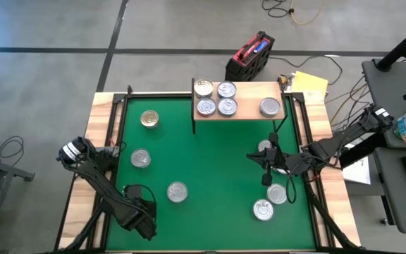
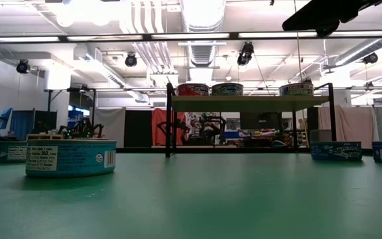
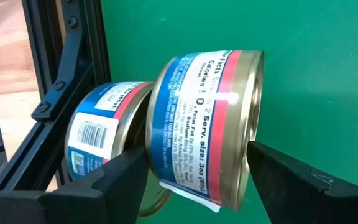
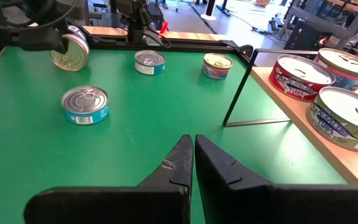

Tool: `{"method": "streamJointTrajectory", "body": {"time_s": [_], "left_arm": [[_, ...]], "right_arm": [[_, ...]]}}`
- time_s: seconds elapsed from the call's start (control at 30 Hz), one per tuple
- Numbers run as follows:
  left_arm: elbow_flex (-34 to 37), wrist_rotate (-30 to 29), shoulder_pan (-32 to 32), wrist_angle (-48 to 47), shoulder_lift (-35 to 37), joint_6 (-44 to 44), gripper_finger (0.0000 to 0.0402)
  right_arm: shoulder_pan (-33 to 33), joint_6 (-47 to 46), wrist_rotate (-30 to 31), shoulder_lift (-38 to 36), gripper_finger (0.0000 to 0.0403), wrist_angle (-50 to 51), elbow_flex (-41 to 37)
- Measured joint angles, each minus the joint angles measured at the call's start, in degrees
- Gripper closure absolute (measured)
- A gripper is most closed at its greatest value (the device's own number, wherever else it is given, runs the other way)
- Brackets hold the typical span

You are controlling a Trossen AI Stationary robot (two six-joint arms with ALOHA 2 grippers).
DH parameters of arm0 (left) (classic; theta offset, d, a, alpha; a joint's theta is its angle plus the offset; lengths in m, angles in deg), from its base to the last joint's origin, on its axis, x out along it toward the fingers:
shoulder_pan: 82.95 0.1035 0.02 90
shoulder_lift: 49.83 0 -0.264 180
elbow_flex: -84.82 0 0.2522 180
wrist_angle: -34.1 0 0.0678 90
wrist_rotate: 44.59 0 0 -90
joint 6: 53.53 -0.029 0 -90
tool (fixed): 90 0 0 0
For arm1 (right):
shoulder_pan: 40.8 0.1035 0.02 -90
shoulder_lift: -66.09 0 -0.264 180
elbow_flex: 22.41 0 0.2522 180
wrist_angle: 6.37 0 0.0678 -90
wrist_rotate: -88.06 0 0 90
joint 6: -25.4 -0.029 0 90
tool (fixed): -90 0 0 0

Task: Stack canned seafood by type on shelf
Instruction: Stack the blue/pink tuna can on top of the other blue/pink tuna can on the shelf

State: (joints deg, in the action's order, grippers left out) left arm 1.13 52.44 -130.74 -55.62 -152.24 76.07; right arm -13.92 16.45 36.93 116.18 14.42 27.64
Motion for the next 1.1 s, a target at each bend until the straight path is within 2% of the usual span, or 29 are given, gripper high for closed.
{"method": "streamJointTrajectory", "body": {"time_s": [0.27, 0.5, 1.0, 1.1], "left_arm": [[-0.05, 0.01, -0.01, 0.25, 0.00, -0.27, 0.0149], [-0.05, -0.34, -0.02, 1.56, 0.00, -1.55, 0.0169], [-0.05, -0.52, -0.02, 2.48, 0.02, -3.10, 0.0172], [-0.05, -0.51, -0.02, 2.49, 0.03, -3.61, 0.0185]], "right_arm": [[0.00, 0.00, 0.00, 0.00, 0.0394, 0.00, -0.02], [-0.02, 0.00, 0.00, 0.00, 0.0394, 0.00, -0.07], [-0.01, 0.00, 0.00, 0.00, 0.0394, 0.00, -0.07], [-0.02, 0.00, 0.00, 0.00, 0.0394, 0.00, -0.09]]}}
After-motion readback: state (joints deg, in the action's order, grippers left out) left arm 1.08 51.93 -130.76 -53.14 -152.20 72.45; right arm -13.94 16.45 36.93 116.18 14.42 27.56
